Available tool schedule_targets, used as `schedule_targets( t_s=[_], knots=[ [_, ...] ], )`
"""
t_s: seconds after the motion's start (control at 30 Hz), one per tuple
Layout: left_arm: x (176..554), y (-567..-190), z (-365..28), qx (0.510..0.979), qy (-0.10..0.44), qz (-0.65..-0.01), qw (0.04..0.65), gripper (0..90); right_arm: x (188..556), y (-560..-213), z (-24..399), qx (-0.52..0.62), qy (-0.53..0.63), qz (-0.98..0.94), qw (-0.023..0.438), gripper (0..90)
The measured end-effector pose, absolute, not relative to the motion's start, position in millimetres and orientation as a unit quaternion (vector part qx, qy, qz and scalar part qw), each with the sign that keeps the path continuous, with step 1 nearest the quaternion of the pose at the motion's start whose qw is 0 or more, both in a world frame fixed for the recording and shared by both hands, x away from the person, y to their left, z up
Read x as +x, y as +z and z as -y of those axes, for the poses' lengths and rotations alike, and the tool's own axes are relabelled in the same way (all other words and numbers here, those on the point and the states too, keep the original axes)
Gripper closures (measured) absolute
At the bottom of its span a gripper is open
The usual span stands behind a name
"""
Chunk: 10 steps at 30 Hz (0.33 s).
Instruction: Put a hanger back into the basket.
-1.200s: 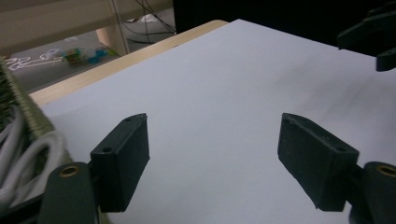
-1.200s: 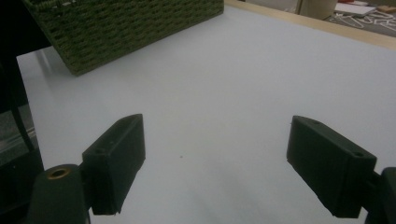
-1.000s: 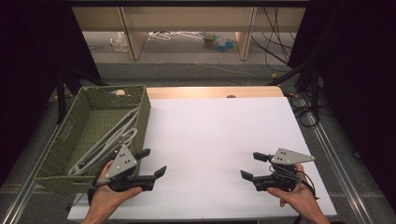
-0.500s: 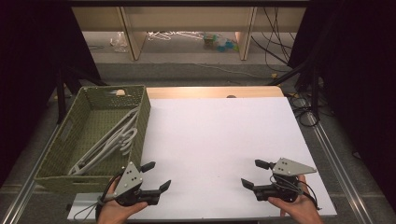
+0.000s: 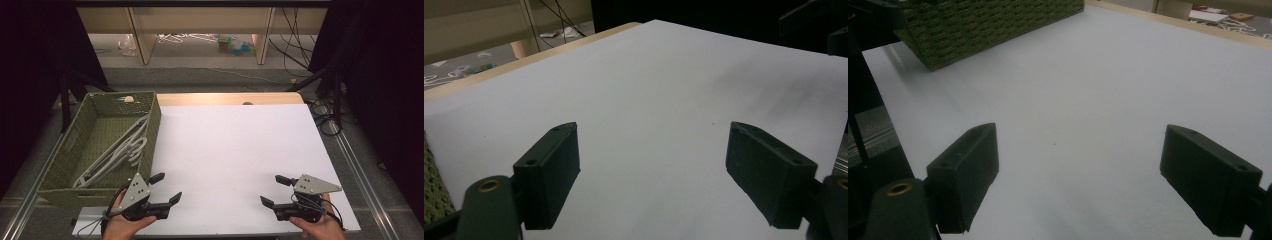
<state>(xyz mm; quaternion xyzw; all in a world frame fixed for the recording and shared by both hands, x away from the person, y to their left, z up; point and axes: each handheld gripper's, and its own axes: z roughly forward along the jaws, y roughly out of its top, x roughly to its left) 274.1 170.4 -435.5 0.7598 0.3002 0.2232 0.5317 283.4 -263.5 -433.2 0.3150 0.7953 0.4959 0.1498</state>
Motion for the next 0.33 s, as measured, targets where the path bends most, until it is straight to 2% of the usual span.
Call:
schedule_targets(
  t_s=[0.33],
  knots=[
    [274.9, -435.9, -171.1, 0.758, 0.218, -0.302, 0.535, 21.5, 284.8, -434.0, 264.0, 0.310, 0.497, -0.794, 0.161, 16.8]
  ],
)
